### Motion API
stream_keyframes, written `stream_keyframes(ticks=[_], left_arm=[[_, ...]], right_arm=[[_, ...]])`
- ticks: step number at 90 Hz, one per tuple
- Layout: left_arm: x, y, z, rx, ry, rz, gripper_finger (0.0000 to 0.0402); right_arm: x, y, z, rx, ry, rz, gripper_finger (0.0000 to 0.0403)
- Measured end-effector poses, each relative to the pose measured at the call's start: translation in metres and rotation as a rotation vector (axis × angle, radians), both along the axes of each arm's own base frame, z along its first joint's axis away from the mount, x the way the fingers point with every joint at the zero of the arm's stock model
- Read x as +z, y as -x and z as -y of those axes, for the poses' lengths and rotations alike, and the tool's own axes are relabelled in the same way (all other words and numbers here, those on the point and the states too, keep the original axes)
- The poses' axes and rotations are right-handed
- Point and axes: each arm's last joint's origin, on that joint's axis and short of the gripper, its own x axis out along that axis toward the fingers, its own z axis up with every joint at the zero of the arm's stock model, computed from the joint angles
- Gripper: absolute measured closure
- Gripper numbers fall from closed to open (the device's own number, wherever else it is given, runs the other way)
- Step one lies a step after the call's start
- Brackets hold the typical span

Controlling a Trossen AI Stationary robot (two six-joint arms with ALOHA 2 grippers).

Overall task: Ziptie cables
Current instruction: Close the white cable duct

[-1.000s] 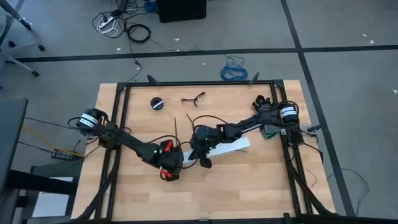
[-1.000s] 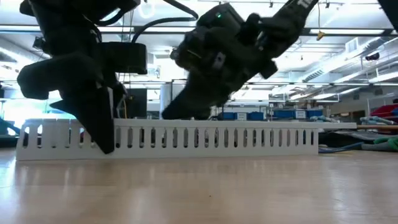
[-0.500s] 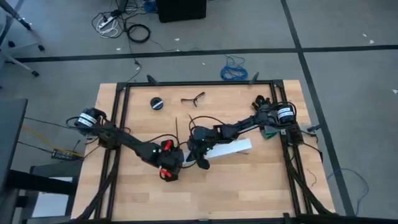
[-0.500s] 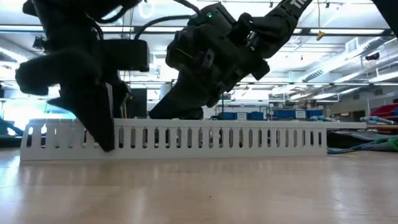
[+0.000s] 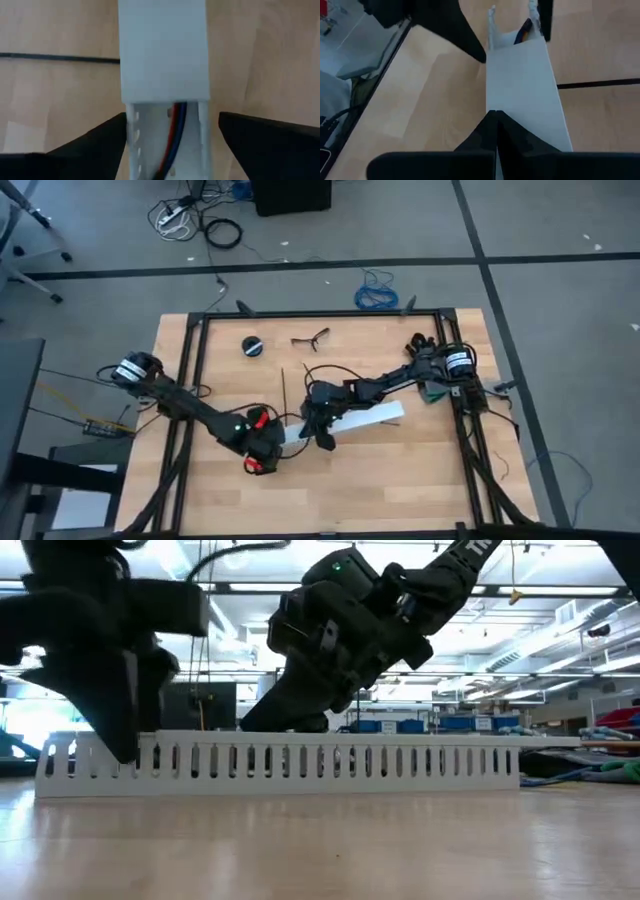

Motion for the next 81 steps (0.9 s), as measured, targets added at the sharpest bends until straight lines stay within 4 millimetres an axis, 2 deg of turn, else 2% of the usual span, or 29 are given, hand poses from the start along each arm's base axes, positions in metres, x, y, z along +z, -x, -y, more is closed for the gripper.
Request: stream_keyframes(ticks=[15,29,56,66,81], left_arm=[[0.000,0.014,0.004,0.014,-0.020,0.018,0.0098],[-0.012,0.028,0.002,0.031,0.019,0.079,0.0098],[-0.018,0.031,0.000,0.032,0.009,0.121,0.0100],[-0.018,0.030,-0.001,0.034,-0.011,0.127,0.0116],[-0.019,0.030,-0.001,0.034,-0.011,0.127,0.0160]], right_arm=[[0.000,0.000,0.000,-0.018,-0.018,0.001,0.0403],[0.002,-0.002,0.000,-0.034,-0.036,0.016,0.0403],[0.003,-0.002,-0.003,-0.042,-0.051,0.017,0.0403],[0.005,-0.003,-0.005,-0.033,-0.055,0.034,0.0403],[0.008,-0.003,-0.005,-0.019,-0.062,0.048,0.0403]])
